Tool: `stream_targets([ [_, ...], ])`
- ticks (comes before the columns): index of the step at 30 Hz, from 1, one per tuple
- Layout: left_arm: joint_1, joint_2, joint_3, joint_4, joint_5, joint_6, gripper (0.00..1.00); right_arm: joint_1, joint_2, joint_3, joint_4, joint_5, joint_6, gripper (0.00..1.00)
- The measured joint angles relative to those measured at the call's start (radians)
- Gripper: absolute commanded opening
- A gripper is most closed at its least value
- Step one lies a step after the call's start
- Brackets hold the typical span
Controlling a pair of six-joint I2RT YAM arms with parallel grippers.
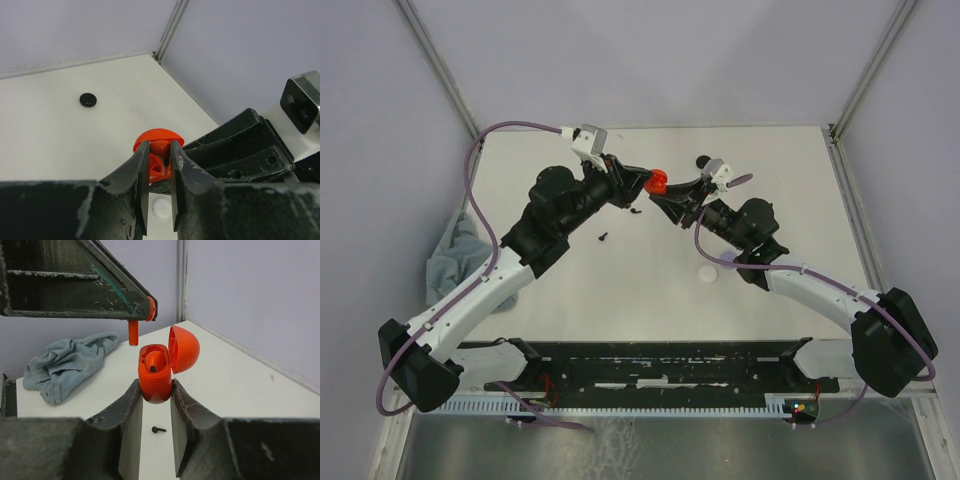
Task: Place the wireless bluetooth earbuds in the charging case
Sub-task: Place the earbud in the charging case.
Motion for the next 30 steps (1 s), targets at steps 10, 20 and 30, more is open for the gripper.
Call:
stream_targets([
  [10, 0.000, 0.014, 0.000, 0.002, -0.009, 0.002, 0.22, 0.000, -0.006, 0.000, 0.000, -0.010, 0.000, 0.05],
  [20, 0.000, 0.015, 0.000, 0.020, -0.011, 0.002, 0.22, 0.000, -0.006, 0.000, 0.000, -0.022, 0.004, 0.04],
  [30, 0.000, 0.014, -0.014, 0.013, -0.011, 0.002, 0.22, 0.000, -0.007, 0.000, 0.000, -0.020, 0.003, 0.04],
])
